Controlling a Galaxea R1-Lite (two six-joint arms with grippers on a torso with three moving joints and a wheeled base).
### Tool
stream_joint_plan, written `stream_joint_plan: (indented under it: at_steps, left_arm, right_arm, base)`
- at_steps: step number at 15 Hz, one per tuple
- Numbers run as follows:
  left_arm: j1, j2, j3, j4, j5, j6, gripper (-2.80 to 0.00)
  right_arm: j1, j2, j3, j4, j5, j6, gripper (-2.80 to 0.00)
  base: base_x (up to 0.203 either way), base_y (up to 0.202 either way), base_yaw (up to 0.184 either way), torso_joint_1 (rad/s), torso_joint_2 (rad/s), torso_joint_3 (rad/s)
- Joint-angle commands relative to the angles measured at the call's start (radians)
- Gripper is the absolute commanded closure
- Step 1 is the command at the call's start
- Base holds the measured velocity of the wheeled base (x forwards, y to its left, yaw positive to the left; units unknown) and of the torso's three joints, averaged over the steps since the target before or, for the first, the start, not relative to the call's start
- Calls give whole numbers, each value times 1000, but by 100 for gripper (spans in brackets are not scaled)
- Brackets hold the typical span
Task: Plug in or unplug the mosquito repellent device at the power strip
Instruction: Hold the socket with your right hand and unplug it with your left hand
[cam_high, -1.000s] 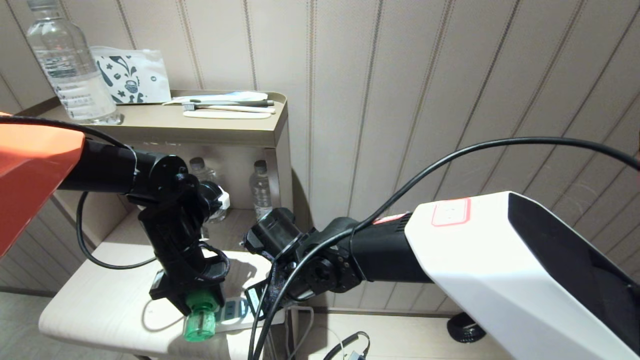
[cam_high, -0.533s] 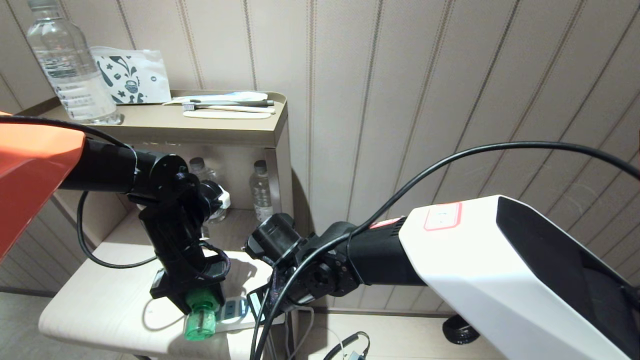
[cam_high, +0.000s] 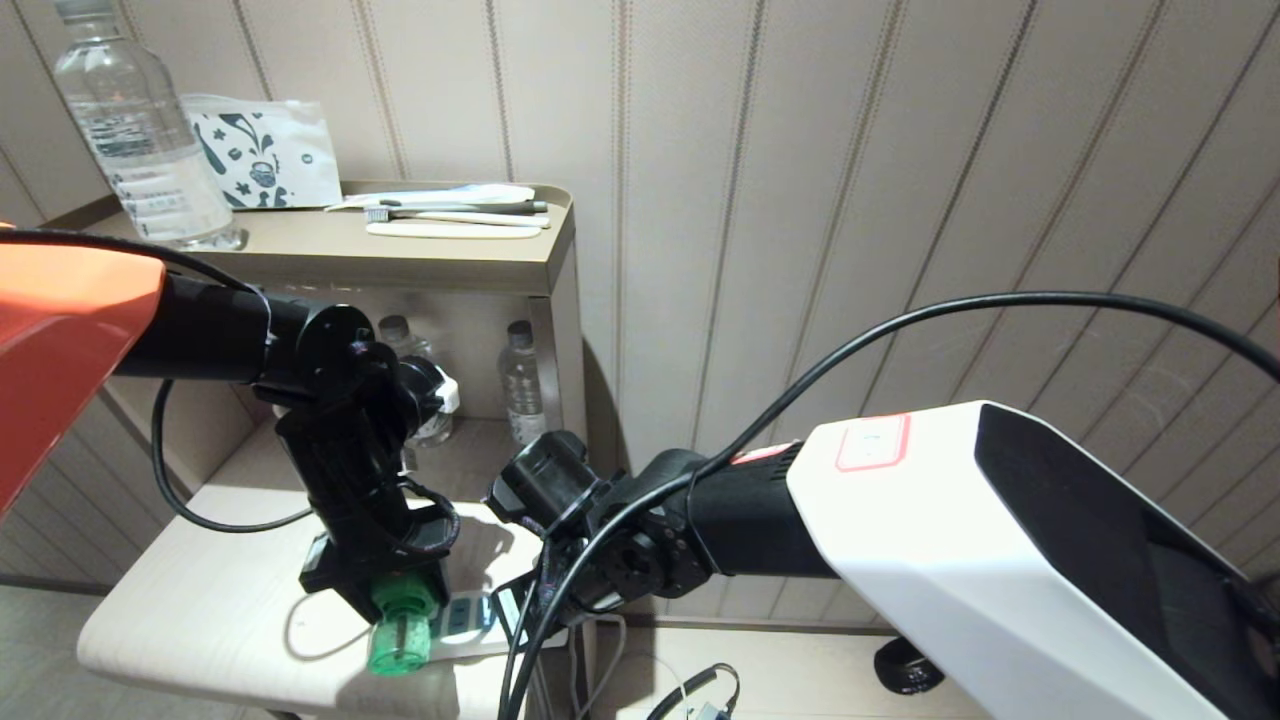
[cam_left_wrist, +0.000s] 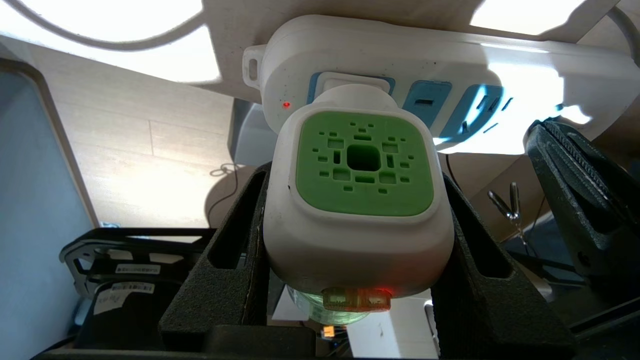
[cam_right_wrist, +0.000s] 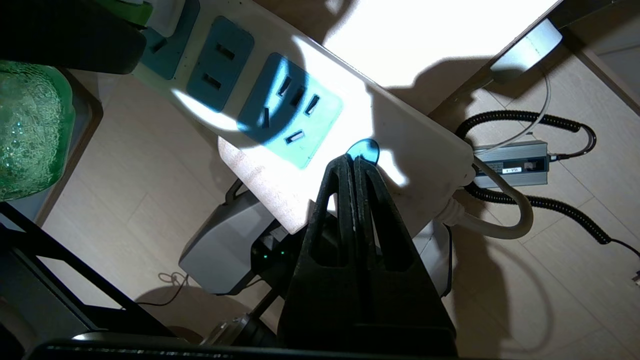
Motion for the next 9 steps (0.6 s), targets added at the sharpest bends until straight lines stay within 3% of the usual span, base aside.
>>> stream_joint_plan:
  at_steps: [1, 9]
  left_arm:
    - [0, -2, 0, 5, -3, -2, 0]
    - [-29, -54, -42, 25, -9, -3, 0]
  right_arm:
    - [7, 42, -19, 3, 1, 2, 0]
    - [9, 75, -41, 5, 1, 3, 0]
  base:
    - [0, 0, 0, 0, 0, 0]
    - [0, 0, 0, 0, 0, 0]
